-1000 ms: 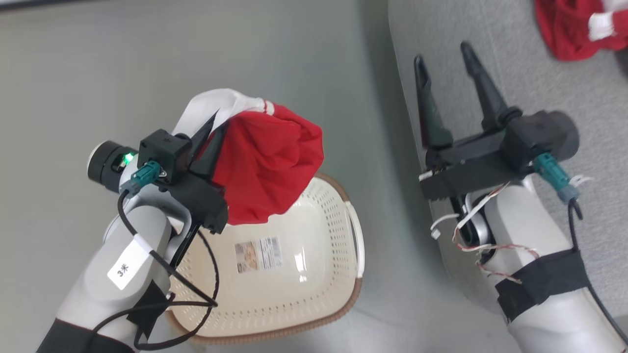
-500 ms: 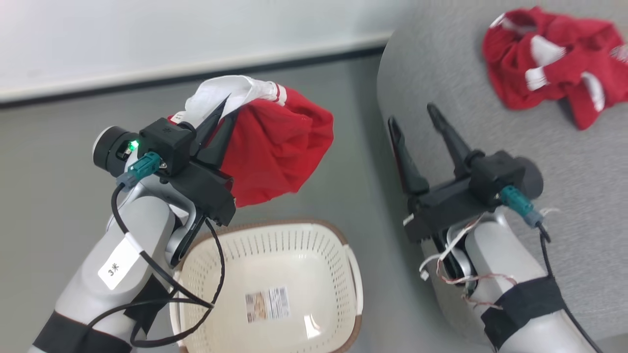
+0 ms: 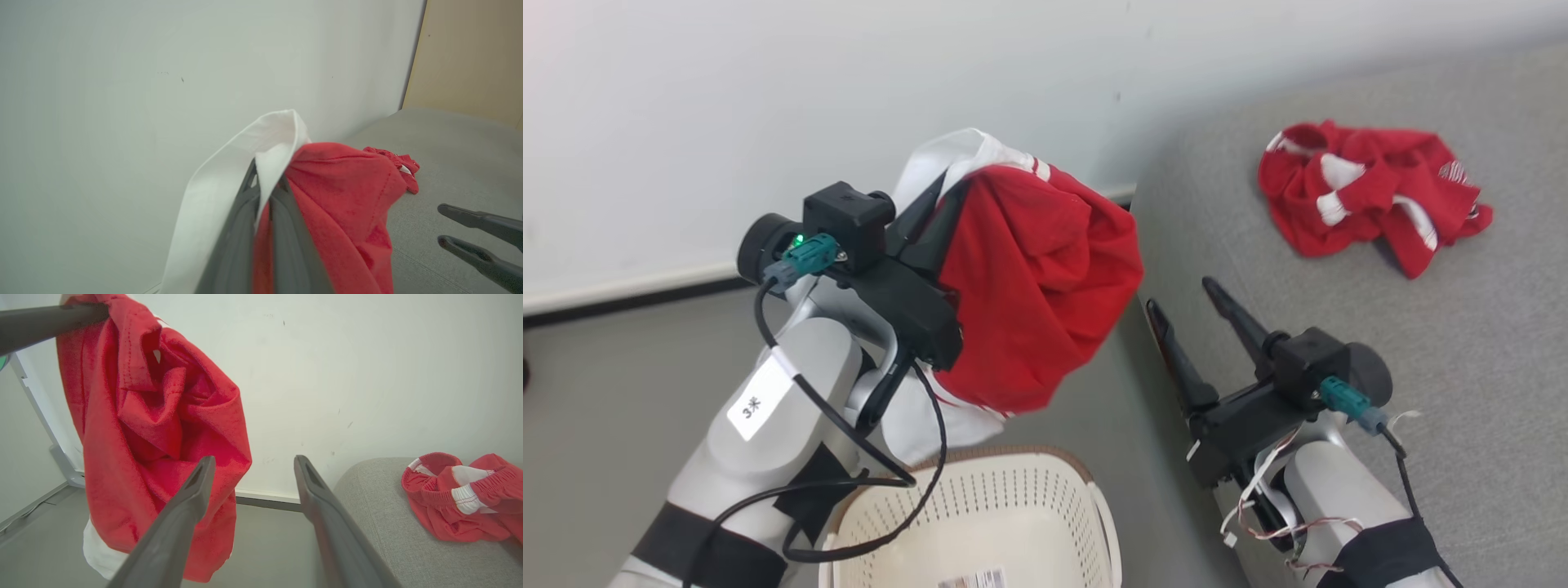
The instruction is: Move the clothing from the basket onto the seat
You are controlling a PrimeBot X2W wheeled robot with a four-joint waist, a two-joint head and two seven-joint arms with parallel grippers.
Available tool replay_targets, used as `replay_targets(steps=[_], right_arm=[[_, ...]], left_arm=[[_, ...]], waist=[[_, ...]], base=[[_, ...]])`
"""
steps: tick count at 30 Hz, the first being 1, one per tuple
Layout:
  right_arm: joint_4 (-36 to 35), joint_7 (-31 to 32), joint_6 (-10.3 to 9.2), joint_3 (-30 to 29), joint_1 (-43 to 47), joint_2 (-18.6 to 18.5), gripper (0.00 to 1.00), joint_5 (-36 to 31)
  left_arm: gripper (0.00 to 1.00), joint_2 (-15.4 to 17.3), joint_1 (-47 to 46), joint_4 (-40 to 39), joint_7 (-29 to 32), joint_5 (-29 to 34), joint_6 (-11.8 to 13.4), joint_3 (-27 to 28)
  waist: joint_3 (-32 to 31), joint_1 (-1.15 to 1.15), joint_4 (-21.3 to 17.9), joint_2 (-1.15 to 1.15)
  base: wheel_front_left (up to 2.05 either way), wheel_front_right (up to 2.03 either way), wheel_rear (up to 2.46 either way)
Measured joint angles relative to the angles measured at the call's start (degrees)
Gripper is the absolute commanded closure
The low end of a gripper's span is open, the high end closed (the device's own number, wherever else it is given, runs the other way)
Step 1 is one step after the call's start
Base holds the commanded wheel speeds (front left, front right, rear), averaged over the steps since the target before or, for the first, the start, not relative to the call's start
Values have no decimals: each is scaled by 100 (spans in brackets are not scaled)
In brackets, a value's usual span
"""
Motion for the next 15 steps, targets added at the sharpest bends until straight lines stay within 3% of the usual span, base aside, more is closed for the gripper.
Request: replay_targets(steps=[15], right_arm=[[314,0,260,636,92,-53,0,54]], left_arm=[[100,-449,76,-169,196,-158,0,-223]], waist=[[-928,-1,129,0]], base=[[0,0,0]])
